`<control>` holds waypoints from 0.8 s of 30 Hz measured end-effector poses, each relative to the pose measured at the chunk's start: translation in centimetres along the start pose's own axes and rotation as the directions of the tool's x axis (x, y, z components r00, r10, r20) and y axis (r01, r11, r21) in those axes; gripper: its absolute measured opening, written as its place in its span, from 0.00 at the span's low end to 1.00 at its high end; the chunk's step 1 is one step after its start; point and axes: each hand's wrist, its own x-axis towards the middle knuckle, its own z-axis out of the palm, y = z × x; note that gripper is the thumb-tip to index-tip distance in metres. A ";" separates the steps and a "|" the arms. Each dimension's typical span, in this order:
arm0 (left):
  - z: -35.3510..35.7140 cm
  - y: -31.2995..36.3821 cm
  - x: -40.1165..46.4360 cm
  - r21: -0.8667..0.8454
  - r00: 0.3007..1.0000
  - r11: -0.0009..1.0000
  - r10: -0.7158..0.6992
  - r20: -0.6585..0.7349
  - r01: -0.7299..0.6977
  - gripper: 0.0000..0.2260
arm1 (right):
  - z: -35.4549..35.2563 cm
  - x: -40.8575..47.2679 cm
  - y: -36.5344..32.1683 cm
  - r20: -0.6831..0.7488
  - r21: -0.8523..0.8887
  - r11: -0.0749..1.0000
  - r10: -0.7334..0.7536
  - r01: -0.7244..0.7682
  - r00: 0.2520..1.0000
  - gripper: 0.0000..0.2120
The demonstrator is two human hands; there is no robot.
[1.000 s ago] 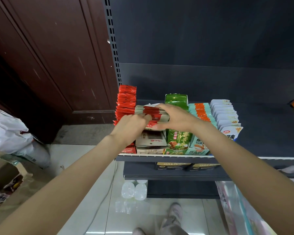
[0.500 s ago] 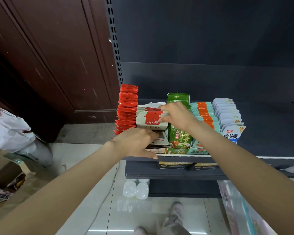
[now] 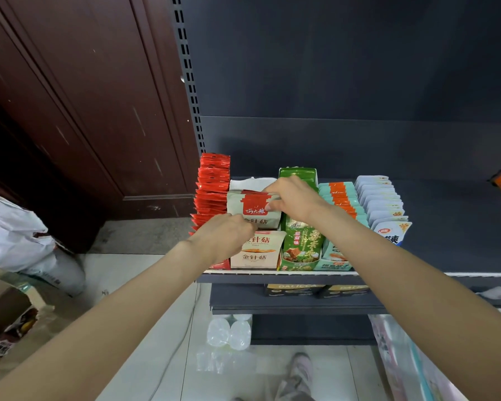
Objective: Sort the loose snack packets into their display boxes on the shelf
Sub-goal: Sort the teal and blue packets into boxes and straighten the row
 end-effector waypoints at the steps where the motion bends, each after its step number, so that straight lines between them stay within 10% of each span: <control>1: 0.0 0.0 0.1 -0.005 1.000 1.000 0.001 0.004 -0.001 0.12 | -0.1 0.1 0.0 0.010 -0.015 1.000 -0.005 0.006 1.000 0.07; 24: -0.8 -0.1 0.2 0.010 0.999 1.000 0.026 0.045 -0.027 0.11 | -1.2 1.6 -0.6 0.188 -0.103 0.988 -0.092 0.113 0.978 0.13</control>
